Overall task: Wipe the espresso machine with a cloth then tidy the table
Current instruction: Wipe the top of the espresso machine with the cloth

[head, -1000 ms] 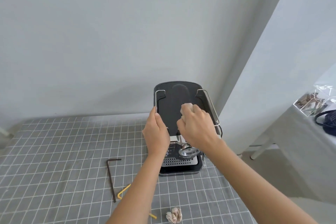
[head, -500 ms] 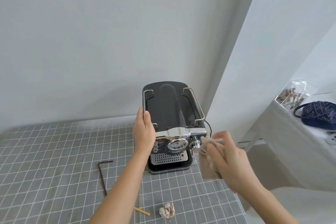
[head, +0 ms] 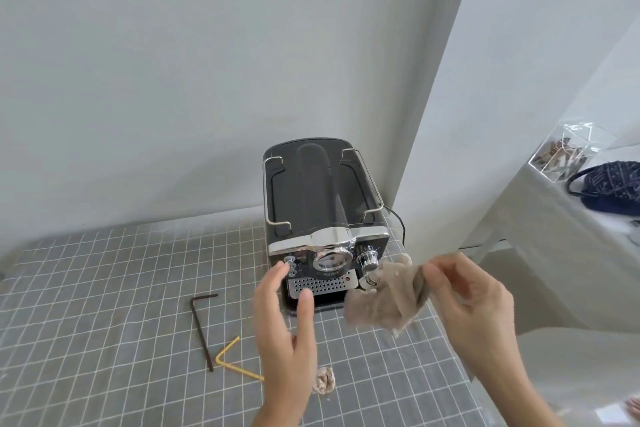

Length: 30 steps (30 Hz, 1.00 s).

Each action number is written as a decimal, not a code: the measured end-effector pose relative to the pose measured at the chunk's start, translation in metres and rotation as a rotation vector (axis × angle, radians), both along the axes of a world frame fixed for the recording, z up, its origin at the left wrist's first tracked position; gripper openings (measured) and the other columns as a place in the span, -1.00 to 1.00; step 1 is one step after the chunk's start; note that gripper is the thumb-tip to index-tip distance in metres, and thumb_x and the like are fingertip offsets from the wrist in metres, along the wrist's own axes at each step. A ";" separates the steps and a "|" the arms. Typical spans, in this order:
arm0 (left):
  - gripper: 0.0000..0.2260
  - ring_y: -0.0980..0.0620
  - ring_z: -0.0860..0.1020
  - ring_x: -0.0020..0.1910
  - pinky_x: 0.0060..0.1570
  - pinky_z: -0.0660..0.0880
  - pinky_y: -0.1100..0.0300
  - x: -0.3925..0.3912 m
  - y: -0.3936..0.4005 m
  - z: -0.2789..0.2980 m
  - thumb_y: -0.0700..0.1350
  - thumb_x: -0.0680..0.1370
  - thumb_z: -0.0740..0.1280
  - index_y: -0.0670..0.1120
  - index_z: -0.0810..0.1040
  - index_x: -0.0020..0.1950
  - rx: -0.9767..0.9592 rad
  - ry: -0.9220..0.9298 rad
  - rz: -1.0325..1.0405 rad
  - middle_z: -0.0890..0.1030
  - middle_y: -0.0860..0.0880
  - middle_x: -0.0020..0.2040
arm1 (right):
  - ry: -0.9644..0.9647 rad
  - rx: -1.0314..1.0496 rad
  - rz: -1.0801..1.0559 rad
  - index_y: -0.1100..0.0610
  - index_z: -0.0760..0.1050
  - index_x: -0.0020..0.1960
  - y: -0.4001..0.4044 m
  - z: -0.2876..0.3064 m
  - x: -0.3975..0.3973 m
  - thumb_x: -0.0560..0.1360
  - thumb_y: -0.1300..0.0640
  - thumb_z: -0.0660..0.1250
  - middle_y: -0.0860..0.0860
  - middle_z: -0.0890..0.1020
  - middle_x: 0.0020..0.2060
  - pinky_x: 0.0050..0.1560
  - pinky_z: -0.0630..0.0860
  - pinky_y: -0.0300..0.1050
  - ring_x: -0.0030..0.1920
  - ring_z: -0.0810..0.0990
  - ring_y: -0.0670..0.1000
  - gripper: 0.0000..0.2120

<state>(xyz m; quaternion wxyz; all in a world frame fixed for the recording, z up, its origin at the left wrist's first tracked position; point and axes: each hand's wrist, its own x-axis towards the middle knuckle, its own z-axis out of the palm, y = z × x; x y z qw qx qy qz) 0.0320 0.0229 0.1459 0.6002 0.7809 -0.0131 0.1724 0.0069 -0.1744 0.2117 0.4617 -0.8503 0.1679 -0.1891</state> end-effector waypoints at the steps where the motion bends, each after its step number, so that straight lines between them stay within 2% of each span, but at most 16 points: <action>1: -0.57 0.15 0.33 0.43 0.37 0.26 0.36 -0.001 -0.006 0.007 0.10 0.55 0.26 0.05 0.34 0.39 0.006 0.035 -0.107 0.41 0.18 0.37 | 0.013 0.002 0.041 0.00 0.55 -0.29 0.002 0.002 0.004 0.51 0.22 0.39 -0.15 0.66 -0.35 -0.32 0.40 -0.42 -0.35 0.55 -0.19 -0.77; 3: -0.34 0.29 0.23 0.45 0.32 0.18 0.52 -0.003 -0.022 0.022 0.17 0.47 0.37 0.08 0.19 0.49 0.019 0.132 -0.396 0.30 0.26 0.44 | 0.001 0.001 0.113 0.02 0.53 -0.28 0.011 0.009 0.010 0.52 0.21 0.38 -0.08 0.62 -0.42 -0.39 0.38 -0.40 -0.44 0.49 -0.14 -0.78; 5: -0.17 0.37 0.25 0.41 0.28 0.23 0.54 0.000 -0.039 0.030 0.00 0.43 0.49 0.06 0.05 0.54 -0.005 0.210 -0.650 0.30 0.26 0.44 | -0.052 0.033 0.129 0.04 0.53 -0.27 0.019 0.016 0.017 0.52 0.21 0.38 -0.08 0.62 -0.42 -0.38 0.40 -0.41 -0.44 0.52 -0.14 -0.80; 6: -0.23 0.33 0.36 0.36 0.25 0.33 0.47 0.003 -0.045 0.033 -0.13 0.45 0.48 0.05 0.12 0.53 -0.037 0.217 -0.702 0.41 0.23 0.39 | -0.093 0.057 0.108 0.03 0.54 -0.24 0.022 0.019 0.019 0.52 0.19 0.37 -0.09 0.64 -0.40 -0.34 0.43 -0.40 -0.41 0.56 -0.14 -0.83; 8: -0.52 0.18 0.57 0.18 0.15 0.50 0.26 0.011 -0.053 0.039 -0.28 0.51 0.37 0.04 0.41 0.38 -0.059 0.162 -0.592 0.62 0.15 0.17 | -0.168 0.208 0.101 -0.01 0.54 -0.04 0.014 0.016 0.022 0.53 0.07 0.37 -0.07 0.69 -0.27 -0.20 0.53 -0.25 -0.28 0.63 -0.12 -0.98; 11: -0.81 0.09 0.63 0.01 0.06 0.54 0.14 0.021 -0.056 0.052 -0.20 0.56 0.32 -0.01 0.57 0.14 -0.073 0.101 -0.418 0.68 0.08 -0.04 | 0.047 0.499 0.426 -0.07 0.32 0.41 -0.008 -0.001 0.017 0.38 -0.17 0.45 -0.05 0.63 0.16 0.11 0.56 -0.08 0.14 0.64 -0.04 -0.34; 13: -0.91 0.14 0.62 -0.09 -0.02 0.53 0.17 0.028 -0.053 0.060 -0.06 0.56 0.34 0.01 0.57 0.04 -0.005 0.138 -0.362 0.66 0.09 -0.13 | 0.169 0.538 0.591 0.01 0.48 0.33 -0.013 -0.012 0.010 0.33 -0.08 0.54 0.05 0.67 0.14 0.08 0.59 -0.09 0.14 0.66 0.04 -0.39; 15: -0.86 0.20 0.59 -0.14 -0.09 0.51 0.23 0.033 -0.044 0.067 0.07 0.52 0.35 0.03 0.53 -0.01 0.136 0.265 -0.365 0.63 0.10 -0.16 | 0.091 0.513 0.496 0.10 0.68 -0.01 -0.011 -0.015 0.011 0.33 -0.12 0.55 0.14 0.74 -0.13 -0.13 0.60 -0.08 -0.06 0.68 0.08 -0.63; 17: -0.75 0.25 0.59 -0.17 -0.12 0.51 0.26 0.037 -0.029 0.074 0.18 0.47 0.37 0.07 0.51 0.03 0.262 0.388 -0.426 0.63 0.13 -0.14 | -0.057 0.437 0.283 0.06 0.70 -0.19 -0.011 -0.009 0.020 0.38 -0.10 0.51 0.10 0.69 -0.20 -0.15 0.54 -0.03 -0.14 0.62 -0.03 -0.77; 19: -0.64 0.26 0.59 -0.21 -0.11 0.54 0.25 0.046 -0.013 0.083 0.24 0.41 0.38 0.10 0.50 0.10 0.308 0.428 -0.401 0.64 0.15 -0.15 | -0.159 0.299 0.167 -0.09 0.67 -0.25 -0.011 0.007 0.036 0.39 -0.13 0.48 -0.04 0.57 -0.01 0.05 0.50 -0.14 0.04 0.54 -0.19 -0.86; 21: -0.61 0.20 0.60 -0.14 -0.06 0.51 0.23 0.066 0.000 0.089 0.23 0.41 0.38 0.07 0.50 0.14 0.325 0.321 -0.204 0.63 0.15 -0.11 | -0.189 0.157 0.148 -0.18 0.63 -0.18 -0.007 0.026 0.058 0.37 -0.15 0.36 -0.11 0.52 0.15 0.14 0.43 -0.37 0.16 0.51 -0.25 -0.89; 22: -0.62 0.16 0.59 -0.06 -0.02 0.48 0.24 0.081 0.005 0.088 0.19 0.44 0.38 0.04 0.50 0.16 0.325 0.250 -0.090 0.62 0.14 -0.04 | -0.197 0.100 0.141 -0.09 0.61 -0.14 -0.004 0.034 0.071 0.39 -0.13 0.33 -0.09 0.56 0.14 0.09 0.46 -0.36 0.09 0.56 -0.23 -0.85; 24: -0.66 0.05 0.55 0.09 0.07 0.39 0.25 0.116 0.011 0.080 0.09 0.51 0.36 -0.05 0.50 0.20 0.311 0.137 0.071 0.59 0.01 0.10 | -0.205 -0.049 0.129 0.12 0.44 -0.12 0.003 0.043 0.104 0.46 -0.06 0.34 -0.01 0.62 -0.14 -0.21 0.43 -0.19 -0.22 0.56 -0.17 -0.76; 26: -0.68 -0.06 0.48 0.19 0.12 0.36 0.20 0.148 0.009 0.067 0.03 0.55 0.31 -0.09 0.49 0.24 0.352 0.114 0.132 0.51 -0.09 0.19 | -0.154 -0.177 0.191 0.19 0.30 0.01 0.012 0.046 0.135 0.52 0.03 0.37 -0.10 0.49 -0.31 -0.32 0.26 -0.17 -0.33 0.46 -0.17 -0.69; 28: -0.65 -0.14 0.42 0.24 0.16 0.40 0.04 0.167 0.002 0.053 0.04 0.57 0.27 -0.11 0.46 0.28 0.433 0.151 0.176 0.44 -0.14 0.26 | -0.008 -0.230 0.339 0.23 0.24 0.17 0.023 0.037 0.158 0.54 0.05 0.36 -0.05 0.51 -0.23 -0.22 0.32 -0.13 -0.21 0.52 0.01 -0.60; 30: -0.64 -0.20 0.39 0.26 0.19 0.40 -0.10 0.174 -0.004 0.039 0.04 0.59 0.22 -0.11 0.42 0.32 0.524 0.206 0.215 0.40 -0.16 0.31 | 0.195 -0.576 0.380 0.20 0.35 0.22 0.032 0.013 0.167 0.57 -0.11 0.24 0.13 0.58 0.08 0.09 0.38 0.04 0.15 0.49 0.22 -0.59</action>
